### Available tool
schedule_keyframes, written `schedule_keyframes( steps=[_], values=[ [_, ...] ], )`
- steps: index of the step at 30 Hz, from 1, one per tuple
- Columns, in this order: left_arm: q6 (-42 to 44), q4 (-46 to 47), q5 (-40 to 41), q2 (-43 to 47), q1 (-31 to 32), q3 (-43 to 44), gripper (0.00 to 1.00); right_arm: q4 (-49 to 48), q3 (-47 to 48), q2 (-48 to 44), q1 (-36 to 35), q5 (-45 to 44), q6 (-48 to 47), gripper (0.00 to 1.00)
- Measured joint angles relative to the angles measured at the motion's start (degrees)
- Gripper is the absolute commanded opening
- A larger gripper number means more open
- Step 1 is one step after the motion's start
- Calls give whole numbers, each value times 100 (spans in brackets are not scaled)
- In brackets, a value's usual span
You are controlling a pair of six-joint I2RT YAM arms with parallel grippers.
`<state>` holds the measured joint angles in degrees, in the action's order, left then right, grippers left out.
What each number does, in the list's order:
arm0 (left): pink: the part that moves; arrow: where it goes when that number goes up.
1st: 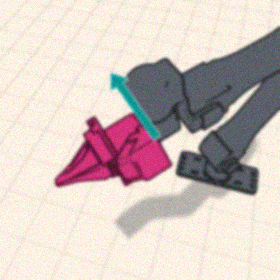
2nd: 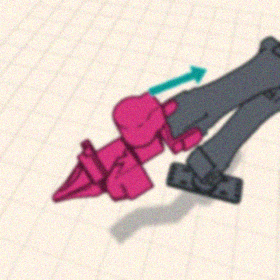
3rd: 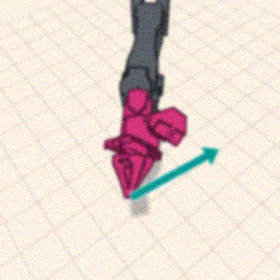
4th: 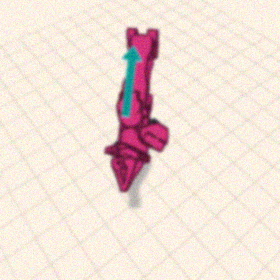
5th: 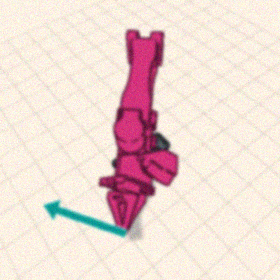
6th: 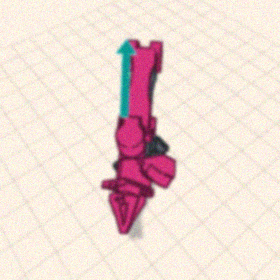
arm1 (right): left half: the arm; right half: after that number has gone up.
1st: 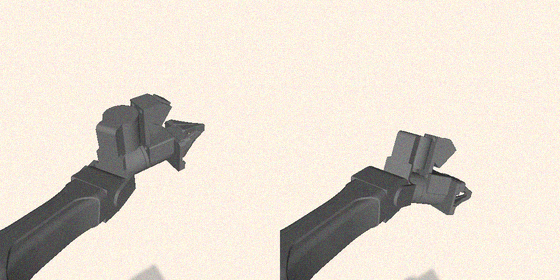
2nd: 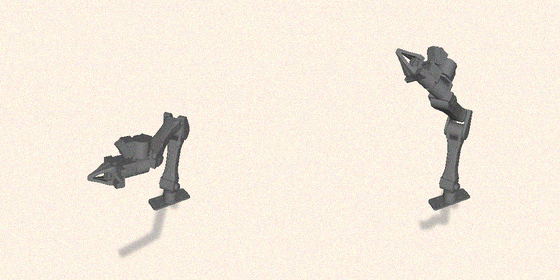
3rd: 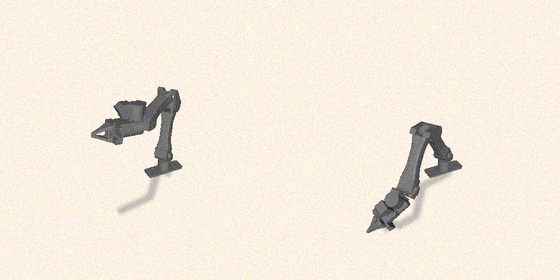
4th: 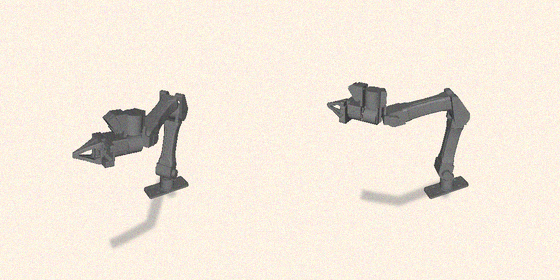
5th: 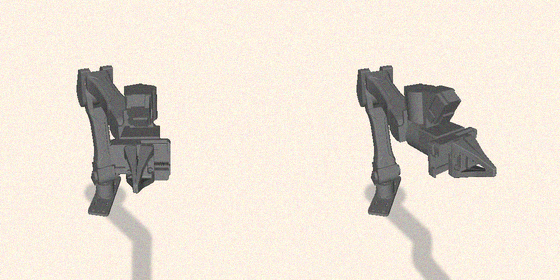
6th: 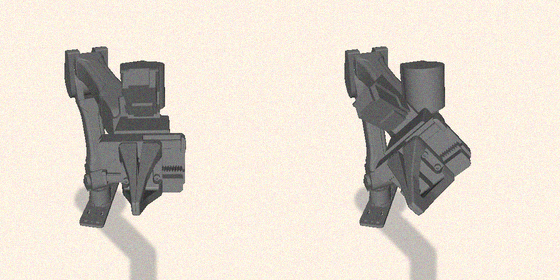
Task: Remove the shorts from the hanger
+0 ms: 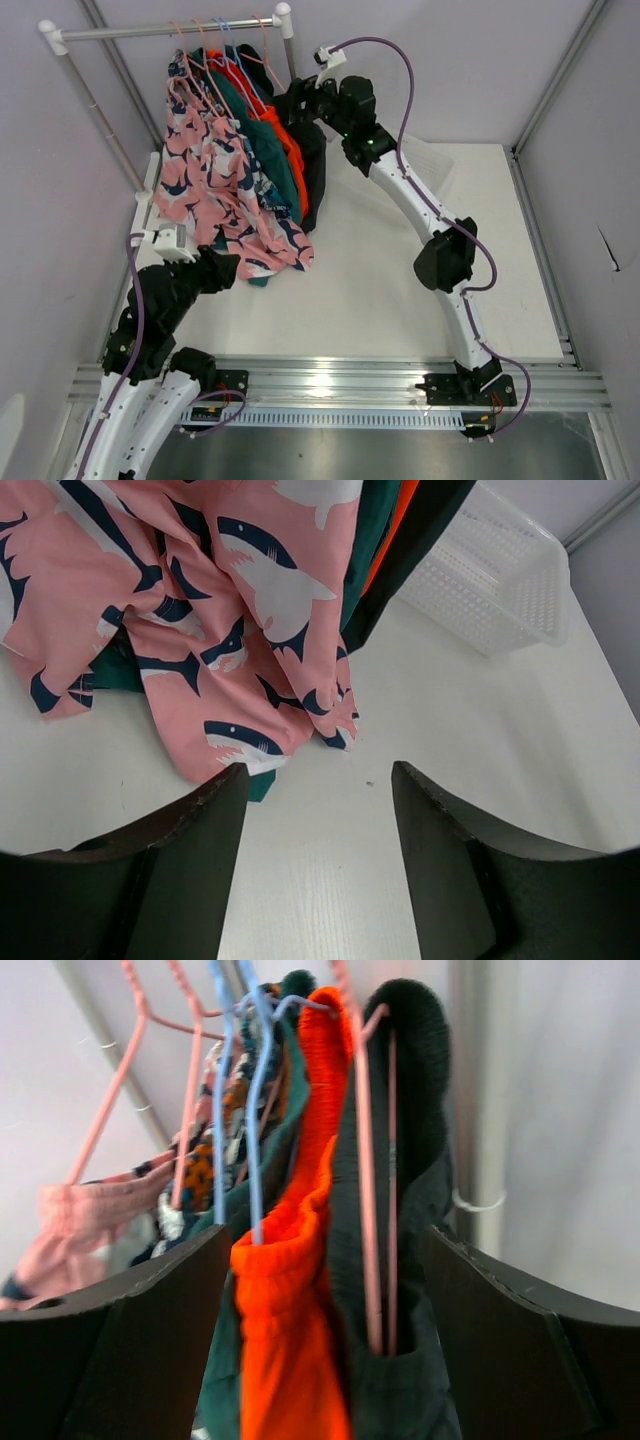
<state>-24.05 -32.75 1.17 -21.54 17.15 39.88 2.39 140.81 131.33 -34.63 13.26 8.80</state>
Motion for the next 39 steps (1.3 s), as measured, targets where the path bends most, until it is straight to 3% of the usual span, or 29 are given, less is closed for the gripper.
schedule_keyframes(
  steps=[5, 7, 21, 26, 29, 35, 36, 38, 39],
  values=[
    [0, 2, -4, 31, 0, 0, 65, -527, 367, 315, 15, -190, 48, 74],
    [0, 2, -4, 44, 0, 0, 65, -715, 476, 400, 9, -238, 70, 67],
    [2, 9, -153, 72, 0, 0, 65, -1021, 525, 855, -13, -402, 243, 63],
    [2, 11, -157, 72, 0, 0, 65, -1003, 522, 883, -15, -435, 304, 47],
    [2, 11, -157, 74, 0, 0, 66, -1019, 522, 885, -15, -483, 319, 30],
    [2, 13, -157, 74, 0, 0, 66, -1064, 525, 916, -15, -503, 350, 24],
    [2, 13, -157, 74, 0, 0, 65, -1064, 527, 916, -15, -487, 358, 16],
    [2, 13, -157, 74, 0, 0, 66, -1062, 527, 916, -15, -459, 372, 10],
    [2, 13, -157, 74, 0, 0, 65, -1058, 527, 916, -15, -433, 380, 0]
  ],
)
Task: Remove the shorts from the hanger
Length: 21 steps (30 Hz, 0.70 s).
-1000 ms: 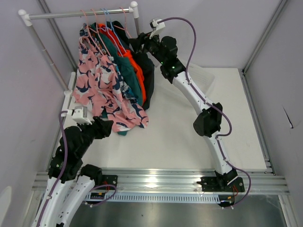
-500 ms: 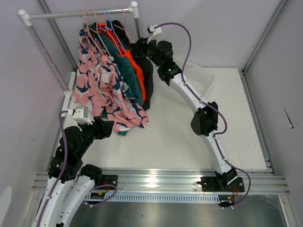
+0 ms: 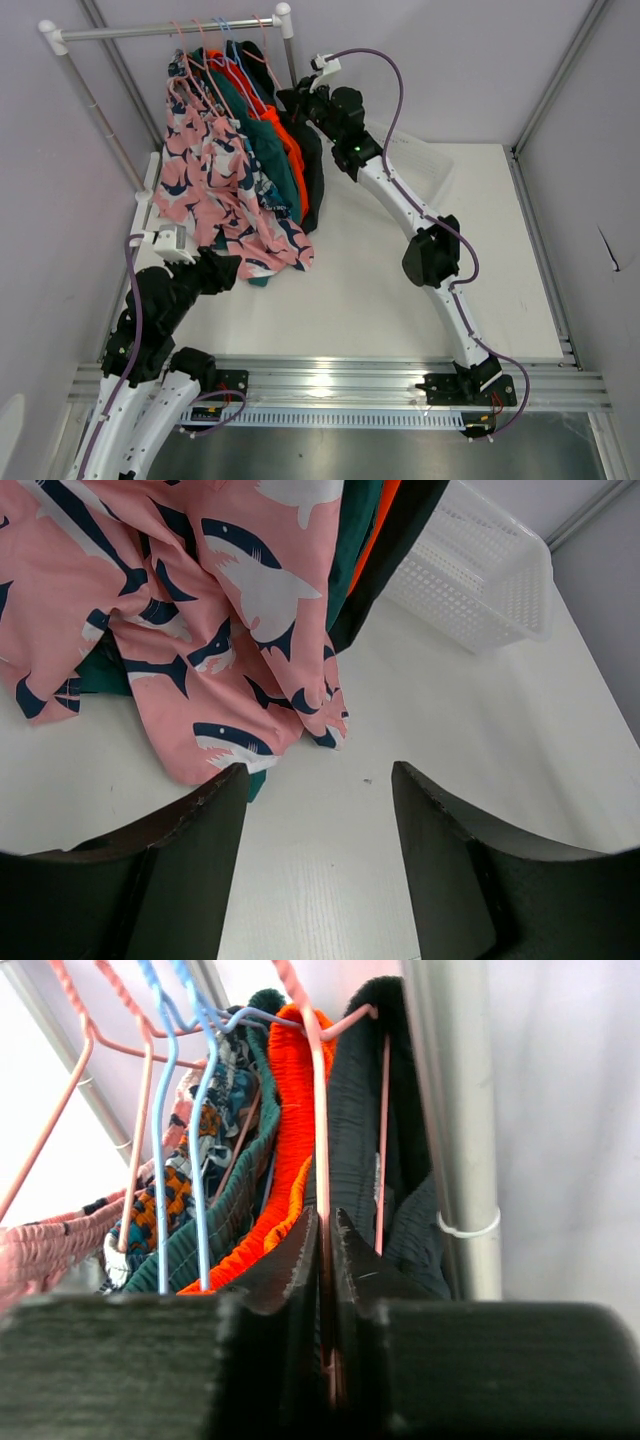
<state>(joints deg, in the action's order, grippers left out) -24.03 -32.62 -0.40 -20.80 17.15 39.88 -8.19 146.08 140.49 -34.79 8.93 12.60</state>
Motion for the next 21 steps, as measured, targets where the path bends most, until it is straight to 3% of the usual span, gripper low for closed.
schedule_keyframes(
  steps=[10, 21],
  values=[
    [0, -2, 2, 0, 0, 0, 66, -133, -304, -151, -4, 214, -31, 0],
    [48, 31, 9, -101, 0, 22, 70, 138, -1867, -1687, 83, 269, -175, 0]
  ],
)
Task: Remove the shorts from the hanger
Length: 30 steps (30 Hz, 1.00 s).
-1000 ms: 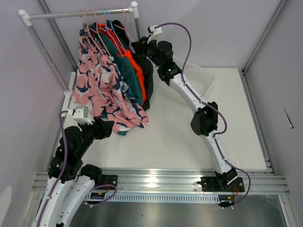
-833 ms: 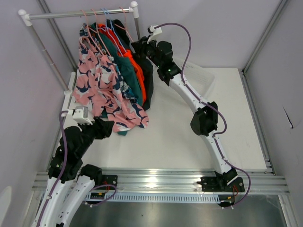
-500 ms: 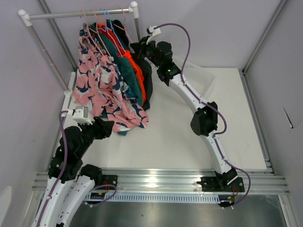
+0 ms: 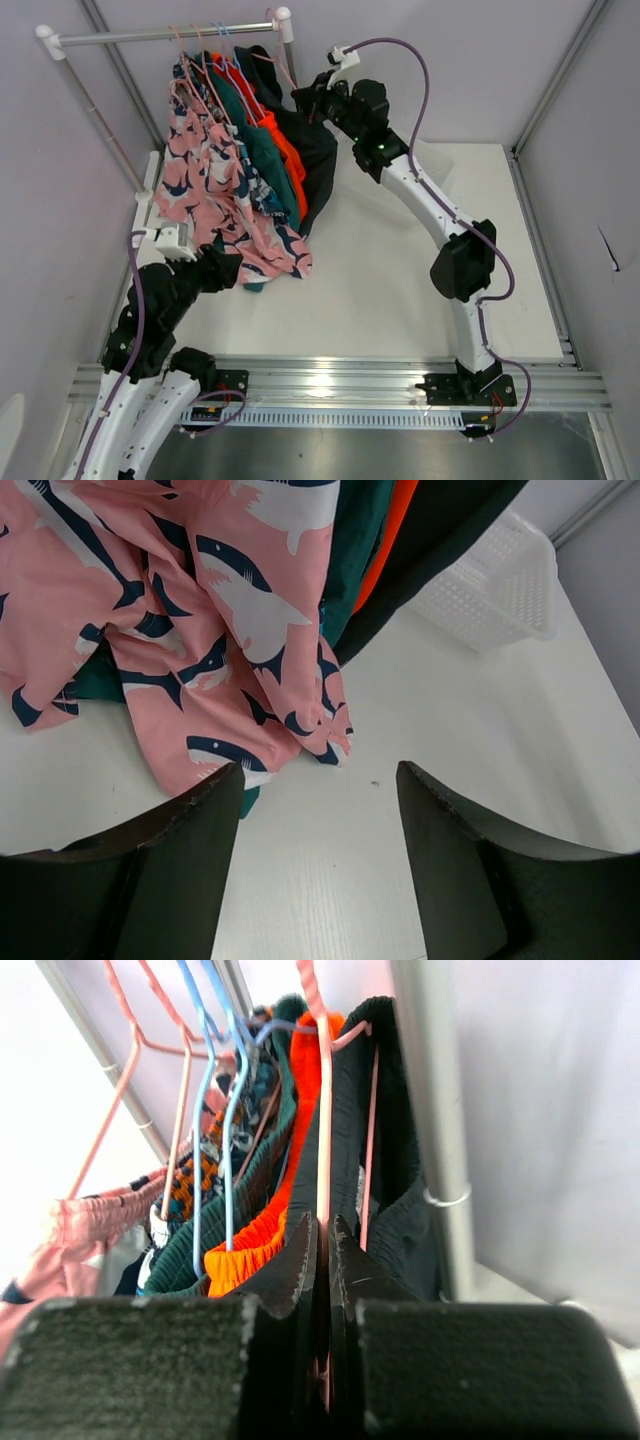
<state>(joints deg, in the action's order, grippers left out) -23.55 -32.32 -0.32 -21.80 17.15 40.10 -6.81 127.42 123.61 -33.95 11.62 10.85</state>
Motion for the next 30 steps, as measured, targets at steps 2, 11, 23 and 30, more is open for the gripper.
schedule_keyframes(
  steps=[2, 11, 23, 30],
  values=[
    [26, -2, 50, -146, 0, 101, 70, 70, -133, -256, 33, 13, -52, 0],
    [225, 293, 0, -1749, 0, 2197, 83, -39, -1740, -1965, 168, 33, -79, 0],
    [-63, 1561, -1246, -4157, 643, 4500, 89, -321, -4245, -3842, -378, -256, 142, 0],
    [-92, 1827, -1158, -4841, 1467, 4577, 89, -354, -4540, -3899, -929, -522, 264, 0]
  ],
)
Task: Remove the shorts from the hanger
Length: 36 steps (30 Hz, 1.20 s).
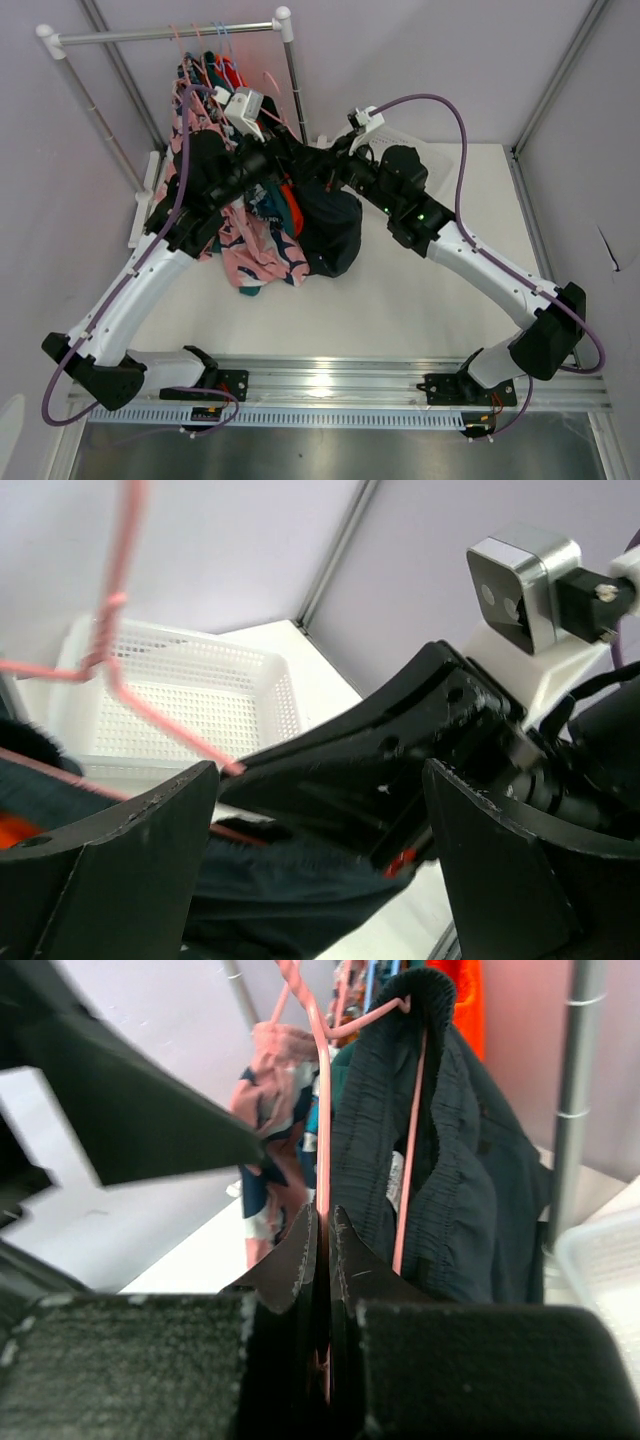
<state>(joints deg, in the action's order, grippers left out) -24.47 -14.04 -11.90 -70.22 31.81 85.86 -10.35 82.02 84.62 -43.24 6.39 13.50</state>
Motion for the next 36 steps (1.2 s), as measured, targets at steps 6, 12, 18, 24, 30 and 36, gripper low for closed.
schedule_keyframes(
  steps=[6, 12, 18, 24, 30, 36],
  values=[
    [11, 87, 267, -63, 236, -2, 89, -57, -7, -17, -197, -243, 7, 0],
    [28, 114, 520, -15, 391, -20, 88, -52, -125, -184, -269, -538, -20, 0],
    [57, 146, 1143, 337, 461, -413, 87, -22, -372, -525, -361, -734, -33, 0],
    [52, 282, 1816, 649, 426, -820, 87, -26, -586, -1001, -389, -887, -24, 0],
    [-2, 496, 1930, 627, 426, -850, 87, -90, -586, -1165, -424, -898, 2, 0],
    [-129, 708, 1897, 584, 426, -850, 87, -111, -664, -1165, -555, -909, 4, 0]
  ],
)
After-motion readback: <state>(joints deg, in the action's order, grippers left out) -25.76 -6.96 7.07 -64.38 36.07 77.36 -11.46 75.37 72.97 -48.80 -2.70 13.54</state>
